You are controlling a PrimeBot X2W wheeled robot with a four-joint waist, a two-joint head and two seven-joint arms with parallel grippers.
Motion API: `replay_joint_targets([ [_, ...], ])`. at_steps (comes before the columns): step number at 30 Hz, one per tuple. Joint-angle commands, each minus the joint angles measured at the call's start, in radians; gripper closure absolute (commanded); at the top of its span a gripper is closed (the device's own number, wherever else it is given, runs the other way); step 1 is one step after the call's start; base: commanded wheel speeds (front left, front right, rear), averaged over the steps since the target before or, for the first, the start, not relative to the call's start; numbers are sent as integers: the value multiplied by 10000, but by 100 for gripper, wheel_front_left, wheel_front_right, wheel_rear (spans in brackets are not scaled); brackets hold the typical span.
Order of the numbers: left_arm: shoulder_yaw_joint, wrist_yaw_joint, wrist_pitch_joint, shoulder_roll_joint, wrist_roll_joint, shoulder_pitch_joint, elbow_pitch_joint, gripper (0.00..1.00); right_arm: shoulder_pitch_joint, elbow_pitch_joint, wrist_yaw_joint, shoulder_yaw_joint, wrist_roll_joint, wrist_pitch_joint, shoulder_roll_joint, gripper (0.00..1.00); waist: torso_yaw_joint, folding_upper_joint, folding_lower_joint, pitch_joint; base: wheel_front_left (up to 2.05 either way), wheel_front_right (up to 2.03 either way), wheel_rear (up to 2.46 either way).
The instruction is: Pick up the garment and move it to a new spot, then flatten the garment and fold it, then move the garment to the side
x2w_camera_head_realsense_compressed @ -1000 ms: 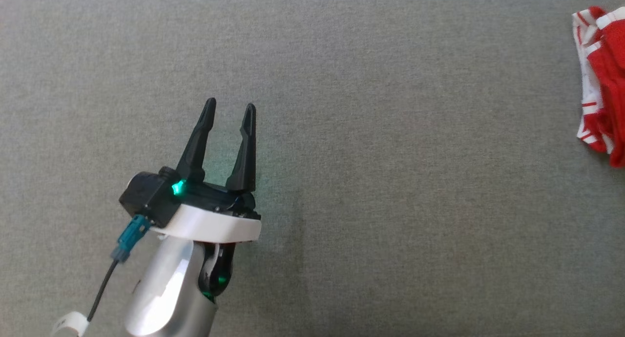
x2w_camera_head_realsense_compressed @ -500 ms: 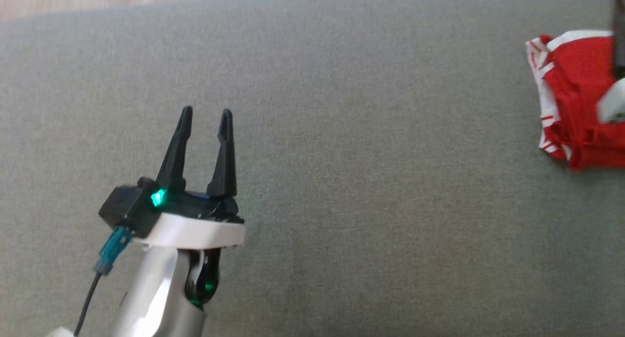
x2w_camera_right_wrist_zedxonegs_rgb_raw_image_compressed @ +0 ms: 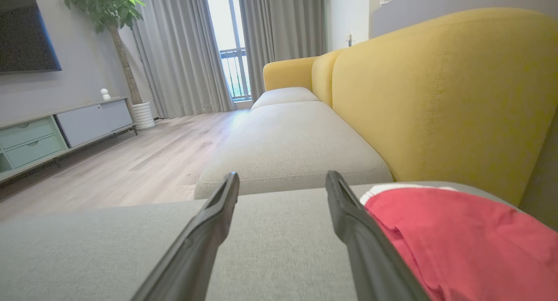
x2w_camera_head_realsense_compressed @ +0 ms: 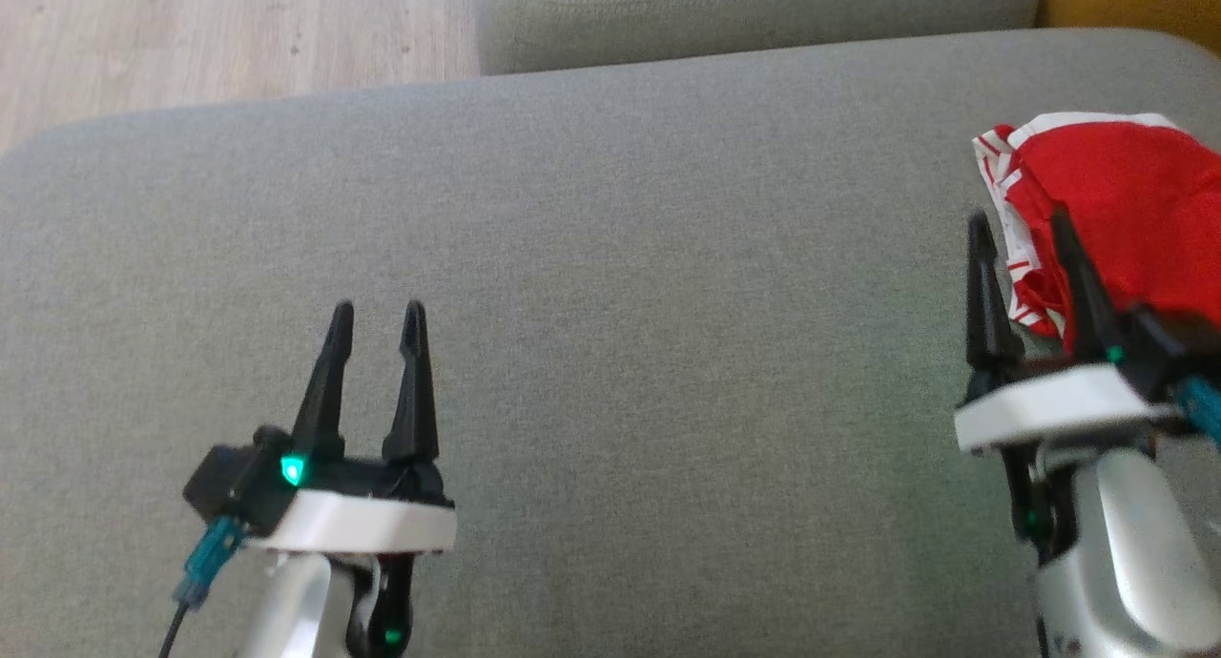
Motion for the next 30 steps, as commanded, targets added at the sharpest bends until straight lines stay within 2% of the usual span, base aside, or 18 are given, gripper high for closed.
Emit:
replay_joint_targets([
  [1, 427, 23, -49, 68, -217, 14, -177, 0, 184, -354, -7, 66, 142, -339, 83, 0, -6, -1, 2, -137, 0, 0, 0],
  [7, 529, 32, -49, 68, -241, 409, -159, 0, 927, -113, -7, 392, 929, -841, 138, 0, -1, -1, 2, -239, 0, 0, 0],
  [12, 598, 103, -49, 68, -130, 489, -256, 0, 995, -26, -7, 708, 1008, -973, 140, 0, -1, -1, 2, -273, 0, 0, 0],
  [30, 795, 239, -49, 68, -287, 647, -486, 0, 976, 58, -7, 815, 1067, -1058, 142, 0, -8, -1, 2, -414, 0, 0, 0],
])
